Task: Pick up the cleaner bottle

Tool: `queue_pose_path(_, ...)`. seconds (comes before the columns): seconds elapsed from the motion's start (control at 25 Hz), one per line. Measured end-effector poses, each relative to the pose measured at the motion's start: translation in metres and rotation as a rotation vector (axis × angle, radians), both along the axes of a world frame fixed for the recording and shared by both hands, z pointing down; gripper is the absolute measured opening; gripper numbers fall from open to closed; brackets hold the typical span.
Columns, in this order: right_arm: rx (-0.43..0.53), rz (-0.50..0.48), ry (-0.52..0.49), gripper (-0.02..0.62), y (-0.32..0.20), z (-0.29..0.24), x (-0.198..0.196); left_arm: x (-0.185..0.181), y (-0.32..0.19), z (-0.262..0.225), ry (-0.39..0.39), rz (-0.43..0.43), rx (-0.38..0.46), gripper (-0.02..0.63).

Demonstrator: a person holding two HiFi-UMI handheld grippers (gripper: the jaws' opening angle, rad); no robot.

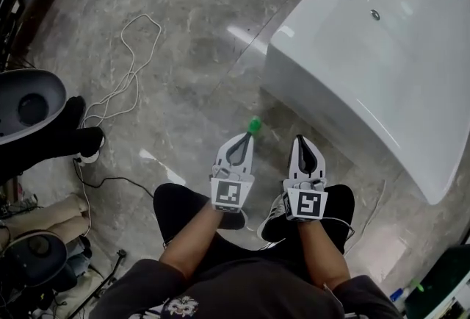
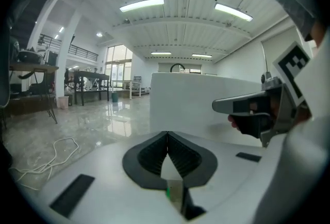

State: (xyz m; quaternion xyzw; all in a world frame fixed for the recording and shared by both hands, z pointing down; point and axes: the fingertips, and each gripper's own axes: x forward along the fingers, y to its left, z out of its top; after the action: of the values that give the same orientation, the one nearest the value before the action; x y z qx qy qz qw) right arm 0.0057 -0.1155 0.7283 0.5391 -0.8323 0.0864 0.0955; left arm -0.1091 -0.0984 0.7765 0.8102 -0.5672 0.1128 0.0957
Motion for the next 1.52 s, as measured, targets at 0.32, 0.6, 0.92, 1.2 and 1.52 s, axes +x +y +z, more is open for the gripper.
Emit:
queue_pose_path(0.32,0.063,-0.034,-0.014,0.017,0.001,0.082,-0.013,-0.007,0.004,0.075,0.028,-0.005,0.047,0.006)
queue_pose_path(0.6,0.081,-0.025,-0.048,0.017,-0.004,0.102,-0.016,-0.002,0.009,0.083,0.029,0.034,0.113,0.006)
queue_pose_path(0.92,0.083,-0.016,-0.099,0.017,-0.008,0.105,-0.017,-0.009,0.018,0.141,-0.019,0.039,0.006,0.206)
queue_pose_path(1.2,0.109,-0.061,-0.084,0.017,-0.007,0.102,-0.028,-0.003,0.012,0.227,-0.084,0.037,-0.073,0.277)
queue_pose_path(1.52,0.099,-0.080,-0.066,0.017,0.006,0.113,-0.029,0.002,0.002,0.311,-0.093,0.022,-0.145,0.304)
